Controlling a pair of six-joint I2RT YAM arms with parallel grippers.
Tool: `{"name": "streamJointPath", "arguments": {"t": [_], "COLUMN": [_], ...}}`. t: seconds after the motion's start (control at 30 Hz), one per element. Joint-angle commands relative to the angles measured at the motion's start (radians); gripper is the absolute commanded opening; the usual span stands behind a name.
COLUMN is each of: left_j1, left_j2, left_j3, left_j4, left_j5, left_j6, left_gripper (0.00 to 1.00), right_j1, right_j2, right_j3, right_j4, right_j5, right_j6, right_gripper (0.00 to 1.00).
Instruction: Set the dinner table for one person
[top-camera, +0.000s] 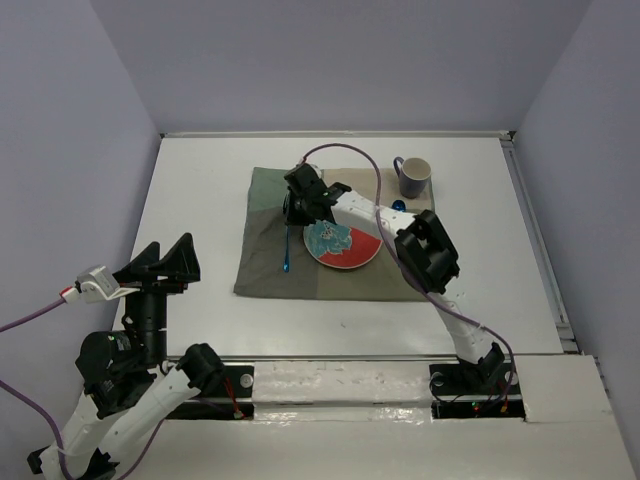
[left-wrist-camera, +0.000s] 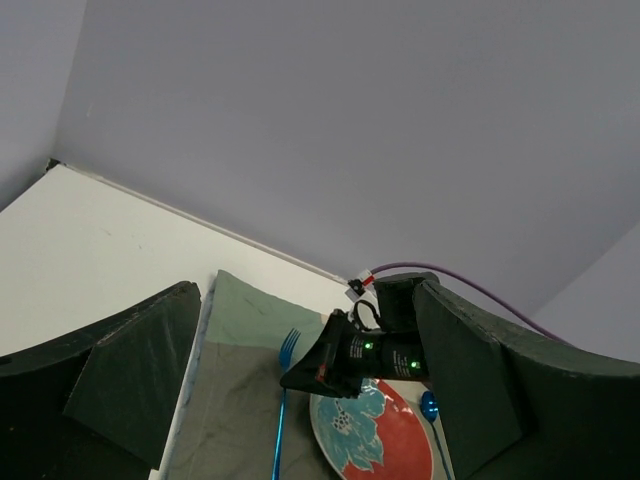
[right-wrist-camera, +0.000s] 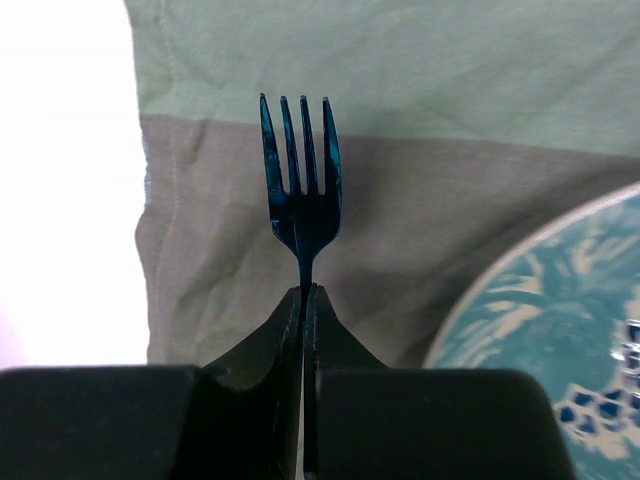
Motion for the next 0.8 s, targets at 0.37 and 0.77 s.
{"name": "streamJointPath", "arguments": {"t": [0.37, 0.77], "left_j1": [-0.002, -0.002], "left_j2": [-0.107, -0.101], "left_j3": [-0.008, -0.01], "left_j4": [0.053, 0.053], "left_j5": [-0.012, -0.015], "left_j6": [0.012, 0.012], "left_gripper": [0.99, 0.99], "right_j1": [0.027, 0.027], "right_j2": [0.05, 0.067], "right_j3": [0.066, 0.081], "right_j4": [0.049, 0.041], "right_j5": [0.005, 0.074], "right_j6": [0.047, 0.04], "right_gripper": [0.0, 0.0]}}
